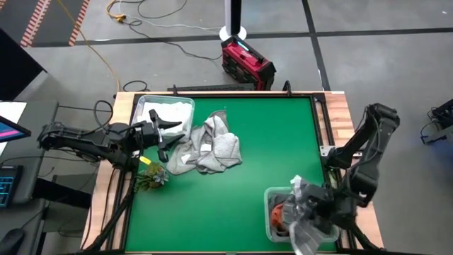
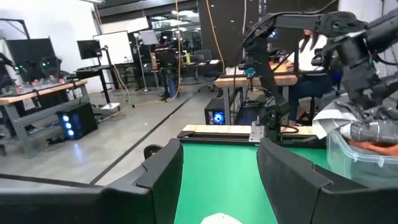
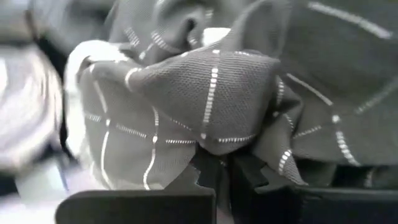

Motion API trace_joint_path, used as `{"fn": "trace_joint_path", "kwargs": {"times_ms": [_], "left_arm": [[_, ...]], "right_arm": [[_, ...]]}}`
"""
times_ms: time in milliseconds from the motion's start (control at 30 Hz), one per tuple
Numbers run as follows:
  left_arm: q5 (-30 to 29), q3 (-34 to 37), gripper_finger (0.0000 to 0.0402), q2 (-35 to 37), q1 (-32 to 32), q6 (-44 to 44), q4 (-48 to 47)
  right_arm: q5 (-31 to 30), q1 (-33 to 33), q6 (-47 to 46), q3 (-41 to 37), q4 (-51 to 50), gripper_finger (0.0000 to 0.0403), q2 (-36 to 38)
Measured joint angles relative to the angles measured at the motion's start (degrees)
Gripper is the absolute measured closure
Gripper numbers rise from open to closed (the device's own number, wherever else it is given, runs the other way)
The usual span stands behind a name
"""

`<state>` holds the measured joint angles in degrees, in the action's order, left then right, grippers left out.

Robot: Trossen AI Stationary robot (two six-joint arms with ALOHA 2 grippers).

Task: Sort towels by color in basket
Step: Put the gray checkered towel into the bottom transparent bin

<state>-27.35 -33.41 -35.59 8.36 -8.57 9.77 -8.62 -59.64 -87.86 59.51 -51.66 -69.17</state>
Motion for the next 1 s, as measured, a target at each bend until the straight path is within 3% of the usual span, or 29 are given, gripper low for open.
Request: {"fn": "trace_joint_path", "kwargs": {"times_ms": [100,467,600,733,1000], "left_arm": [[0.0,0.0,0.0205,0.0,-0.6,0.0,0.2],[-0.1,0.0,0.0205,0.0,-3.0,0.1,0.5],[-0.1,0.0,0.0205,0.0,-3.6,0.1,0.5],[-0.1,0.0,0.0205,0.0,-3.7,0.0,0.5],[-0.1,0.0,0.0205,0.0,-3.6,-0.2,0.5]], "right_arm": [[0.0,3.3,-7.0,0.0,0.2,0.0369,-2.4],[3.2,12.7,-8.3,0.7,8.6,0.0349,-14.1],[3.4,13.9,-12.7,2.8,2.7,0.0350,-17.4],[7.3,14.5,-13.7,4.1,-7.7,0.0350,-20.7],[7.6,14.4,-7.5,4.1,-15.1,0.0343,-25.1]]}}
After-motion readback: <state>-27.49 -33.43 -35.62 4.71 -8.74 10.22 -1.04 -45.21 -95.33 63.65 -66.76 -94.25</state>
